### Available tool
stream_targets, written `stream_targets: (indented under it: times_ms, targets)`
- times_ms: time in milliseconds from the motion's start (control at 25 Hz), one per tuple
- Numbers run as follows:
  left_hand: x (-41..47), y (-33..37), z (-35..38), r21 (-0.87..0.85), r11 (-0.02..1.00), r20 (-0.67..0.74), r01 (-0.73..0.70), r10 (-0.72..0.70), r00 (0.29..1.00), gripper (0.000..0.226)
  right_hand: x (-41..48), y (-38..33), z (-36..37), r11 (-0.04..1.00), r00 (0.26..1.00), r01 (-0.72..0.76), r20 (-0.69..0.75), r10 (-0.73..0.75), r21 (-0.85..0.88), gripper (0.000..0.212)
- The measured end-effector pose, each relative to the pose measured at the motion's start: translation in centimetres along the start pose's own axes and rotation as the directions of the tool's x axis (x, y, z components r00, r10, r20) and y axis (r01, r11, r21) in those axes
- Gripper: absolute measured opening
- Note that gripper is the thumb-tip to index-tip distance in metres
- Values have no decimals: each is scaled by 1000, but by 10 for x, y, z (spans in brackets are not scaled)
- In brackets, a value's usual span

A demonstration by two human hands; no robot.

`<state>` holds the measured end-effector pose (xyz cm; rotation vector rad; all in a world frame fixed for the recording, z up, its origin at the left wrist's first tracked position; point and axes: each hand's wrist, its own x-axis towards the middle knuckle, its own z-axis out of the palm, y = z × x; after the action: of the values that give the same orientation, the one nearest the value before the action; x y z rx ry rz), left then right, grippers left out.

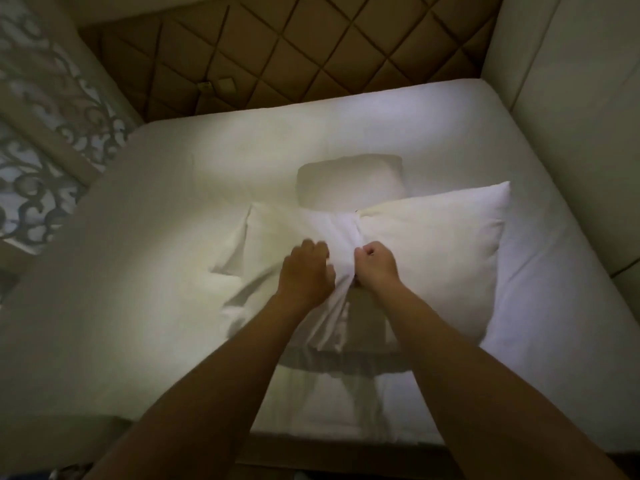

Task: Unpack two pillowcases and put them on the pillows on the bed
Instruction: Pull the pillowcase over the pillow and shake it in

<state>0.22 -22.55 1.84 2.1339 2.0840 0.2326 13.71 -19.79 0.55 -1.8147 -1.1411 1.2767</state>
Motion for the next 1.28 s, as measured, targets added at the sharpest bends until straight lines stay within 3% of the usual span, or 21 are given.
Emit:
stream_targets:
  times_ms: [80, 160, 240, 400, 480, 520, 560, 600, 640, 680, 720, 760, 840, 880, 920, 1040, 1160, 1280]
  targets:
    - [-28, -21, 41, -75, 990, 238, 119, -98, 966, 31, 22, -4, 5, 989, 997, -74, 12, 73, 132, 16]
    - [-49, -33, 81, -158, 961, 375, 226, -153, 914, 36, 37, -1, 12, 908, 973, -218, 149, 175, 357, 15]
    - [-57, -31, 110, -207, 937, 354, 280, -195, 915, 44, 39, 9, 13, 798, 919, -362, 330, 218, 482, 15]
    - [-47, -22, 143, -108, 935, 234, 339, -307, 922, 57, 25, 69, 17, 842, 836, -436, 490, 247, 318, 16]
    - [-37, -28, 149, -79, 935, 188, 346, -327, 926, 49, 22, 100, 19, 940, 889, -299, 406, 211, 164, 13]
    - [-34, -33, 151, -70, 935, 182, 349, -332, 926, 42, 24, 114, 18, 991, 929, -130, 349, 120, 5, 12]
    - [-32, -39, 149, -48, 927, 198, 373, -357, 913, 38, 25, 125, 15, 980, 939, 65, 343, 2, -185, 14]
    - [-33, -44, 148, -18, 901, 236, 432, -417, 878, 38, 25, 134, 11, 884, 913, 274, 391, -116, -378, 20]
    - [-35, -48, 145, 25, 863, 300, 505, -488, 820, 39, 24, 143, 9, 685, 855, 481, 464, -231, -546, 34]
    - [-38, -50, 141, 70, 824, 392, 563, -541, 744, 38, 22, 153, 8, 417, 778, 628, 549, -307, -657, 54]
    - [-41, -51, 140, 110, 797, 499, 594, -561, 661, 37, 19, 164, 8, 173, 718, 681, 600, -353, -712, 73]
    - [-43, -50, 138, 132, 760, 601, 636, -572, 559, 36, 16, 171, 10, 31, 695, 674, 619, -366, -738, 87]
    - [-44, -38, 133, 113, 590, 731, 800, -594, 335, 36, 15, 178, 18, -76, 678, 654, 627, -383, -753, 95]
    - [-44, -32, 132, 78, 483, 768, 872, -587, 257, 35, 20, 180, 23, -106, 667, 649, 630, -398, -754, 94]
    - [-42, -25, 130, 35, 419, 790, 907, -568, 232, 32, 25, 177, 26, -136, 655, 634, 623, -429, -761, 89]
    - [-35, -17, 118, -77, 448, 776, 891, -534, 336, 27, 44, 159, 35, -133, 599, 610, 565, -568, -781, 64]
    - [-31, -18, 101, -153, 600, 732, 786, -465, 497, 28, 50, 127, 49, -9, 602, 662, 539, -589, -749, 44]
    - [-31, -10, 91, -223, 750, 733, 623, -293, 615, 30, 46, 91, 68, 105, 611, 701, 518, -599, -706, 30]
